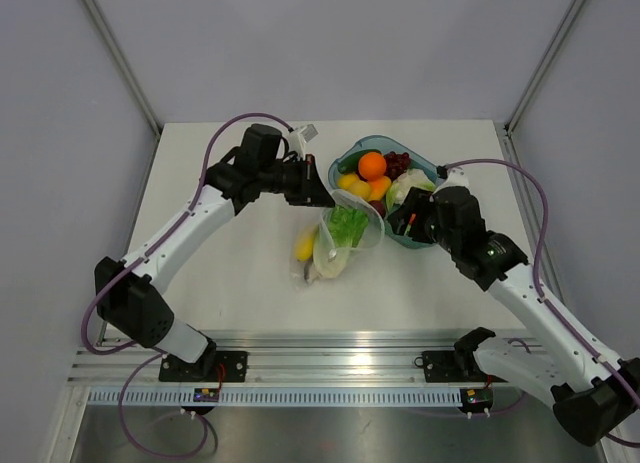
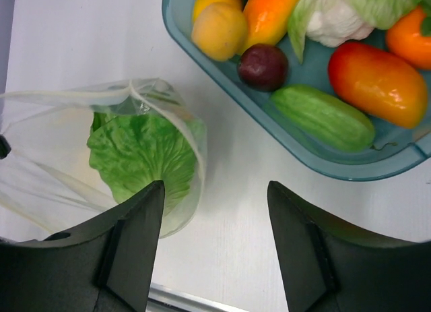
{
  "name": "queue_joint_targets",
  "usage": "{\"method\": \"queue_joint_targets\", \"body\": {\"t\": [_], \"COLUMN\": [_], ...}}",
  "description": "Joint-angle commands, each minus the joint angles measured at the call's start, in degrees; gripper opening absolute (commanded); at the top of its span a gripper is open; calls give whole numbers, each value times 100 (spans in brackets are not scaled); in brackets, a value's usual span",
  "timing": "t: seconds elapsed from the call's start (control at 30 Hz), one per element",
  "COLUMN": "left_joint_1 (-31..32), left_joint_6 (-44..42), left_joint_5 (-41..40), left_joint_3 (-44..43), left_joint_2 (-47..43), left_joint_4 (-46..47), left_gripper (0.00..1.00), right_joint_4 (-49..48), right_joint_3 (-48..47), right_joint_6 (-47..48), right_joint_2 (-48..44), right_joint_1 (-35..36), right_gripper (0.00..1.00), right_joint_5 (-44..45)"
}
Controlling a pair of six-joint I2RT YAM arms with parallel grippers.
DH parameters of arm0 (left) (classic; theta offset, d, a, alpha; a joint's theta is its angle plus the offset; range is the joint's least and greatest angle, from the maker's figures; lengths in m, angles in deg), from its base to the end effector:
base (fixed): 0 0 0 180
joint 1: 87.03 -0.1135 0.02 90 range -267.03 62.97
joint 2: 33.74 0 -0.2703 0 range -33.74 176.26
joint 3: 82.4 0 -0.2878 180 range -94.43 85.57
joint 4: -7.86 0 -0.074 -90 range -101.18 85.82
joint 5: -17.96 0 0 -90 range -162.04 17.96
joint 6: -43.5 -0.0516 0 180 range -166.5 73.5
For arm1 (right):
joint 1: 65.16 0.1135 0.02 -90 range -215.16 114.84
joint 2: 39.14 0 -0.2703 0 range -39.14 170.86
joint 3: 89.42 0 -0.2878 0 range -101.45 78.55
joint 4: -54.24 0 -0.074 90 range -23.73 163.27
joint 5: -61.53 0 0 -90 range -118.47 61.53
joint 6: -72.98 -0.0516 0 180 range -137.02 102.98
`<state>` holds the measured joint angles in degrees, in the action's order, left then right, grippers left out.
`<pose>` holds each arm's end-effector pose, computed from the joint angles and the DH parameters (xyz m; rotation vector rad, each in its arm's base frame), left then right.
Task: Place the food in the zip-top bag and seal the zipper
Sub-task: Adjust the fake vegetable in the zipper food storage bag, then pick up the fake fruit from the bin.
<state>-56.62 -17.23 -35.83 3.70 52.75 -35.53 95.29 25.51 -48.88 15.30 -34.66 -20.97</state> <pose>0.3144 -0.2199 0.3525 0.4100 2.3177 -1.2473 0.2219 0.1229 0.3231 0.1056 2.1367 0.5137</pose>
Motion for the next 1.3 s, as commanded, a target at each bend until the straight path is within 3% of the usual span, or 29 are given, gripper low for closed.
{"method": "queue_joint_targets", "body": {"t": [0.0,0.23,0.43,0.6,0.77,1.07,1.27], "left_joint_1": [-53,-202,-527,-668,-756,-870,-870], "left_joint_6": [-89,-335,-300,-378,-388,-370,-370], "left_joint_5": [-245,-597,-597,-764,-755,-641,-553], "left_joint_3": [4,74,162,189,206,232,320], "left_joint_2": [-353,-458,-660,-854,-915,-951,-1003], "left_joint_4": [68,-213,-204,-301,-336,-336,-310], "left_gripper": [0,0,0,0,0,0,0], "right_joint_4": [77,263,420,834,246,-554,-581], "right_joint_3": [-347,-760,-1400,-2218,-2290,-2527,-2712], "right_joint_6": [276,742,1357,1858,1700,2069,2140], "right_joint_2": [-56,260,1533,2922,3660,4627,5138], "right_joint_1": [-211,-782,-1687,-1705,-1653,-898,-879], "right_gripper": [70,75,76,74,73,75,76], "right_joint_5": [295,278,-679,-1338,-1858,-1173,-865]}}
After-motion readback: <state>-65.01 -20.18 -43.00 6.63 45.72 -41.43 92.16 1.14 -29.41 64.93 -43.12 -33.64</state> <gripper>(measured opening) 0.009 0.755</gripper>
